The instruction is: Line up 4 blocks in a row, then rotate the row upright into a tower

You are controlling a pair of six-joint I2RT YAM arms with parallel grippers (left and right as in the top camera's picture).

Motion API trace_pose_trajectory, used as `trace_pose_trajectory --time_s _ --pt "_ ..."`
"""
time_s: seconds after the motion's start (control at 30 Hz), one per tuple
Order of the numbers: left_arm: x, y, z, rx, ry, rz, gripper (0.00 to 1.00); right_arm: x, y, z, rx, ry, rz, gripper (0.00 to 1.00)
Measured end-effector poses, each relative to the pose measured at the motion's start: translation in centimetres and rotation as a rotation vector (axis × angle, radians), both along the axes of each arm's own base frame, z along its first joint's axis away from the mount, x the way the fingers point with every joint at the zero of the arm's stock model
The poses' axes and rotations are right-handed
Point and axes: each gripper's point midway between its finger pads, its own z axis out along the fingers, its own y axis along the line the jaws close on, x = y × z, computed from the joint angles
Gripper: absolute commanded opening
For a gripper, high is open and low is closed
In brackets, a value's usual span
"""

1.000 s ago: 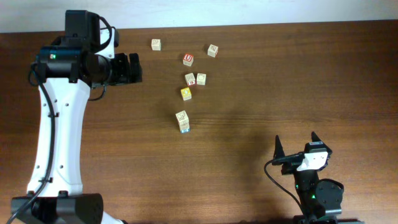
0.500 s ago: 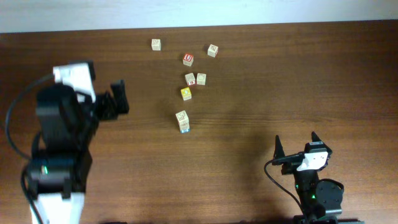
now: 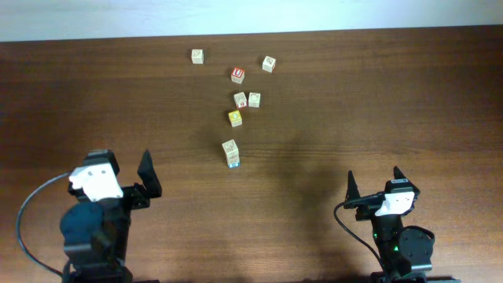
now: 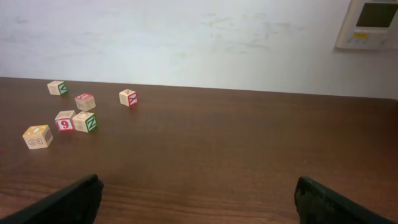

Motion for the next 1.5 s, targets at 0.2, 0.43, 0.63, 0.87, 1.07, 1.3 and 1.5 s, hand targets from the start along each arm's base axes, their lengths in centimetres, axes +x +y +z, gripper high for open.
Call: trace_pose_trajectory --time_s 0.2,0.43,0.63,0.87,1.07,1.3,1.5 --pt "-1.1 0.5 -1.7 0.016 -0.093 0.028 0.99 0.0 0.0 0.0 -0.001 0.000 0.000 0.98" --pt "-1.3 0.7 -4.6 0.021 -0.128 0.044 0.99 0.0 0.0 0.0 0.000 0.000 0.000 0.98" --pt "-1.3 1.2 -4.7 0.042 -0.269 0.071 0.99 0.0 0.0 0.0 -0.001 0.000 0.000 0.98" --pt "-1.5 1.3 -5.9 0.147 -0.317 0.071 0.99 0.0 0.0 0.0 0.000 0.000 0.000 0.98" --pt "-1.4 1.5 -9.2 0.168 -0.216 0.070 0.99 0.0 0.0 0.0 0.000 0.000 0.000 0.98" --pt "-1.5 1.5 -10.3 0.167 -0.172 0.067 0.99 0.0 0.0 0.0 0.000 0.000 0.000 0.98" --pt "-1.5 1.5 -10.3 0.167 -0.172 0.066 0.99 0.0 0.0 0.0 0.000 0.000 0.000 0.98"
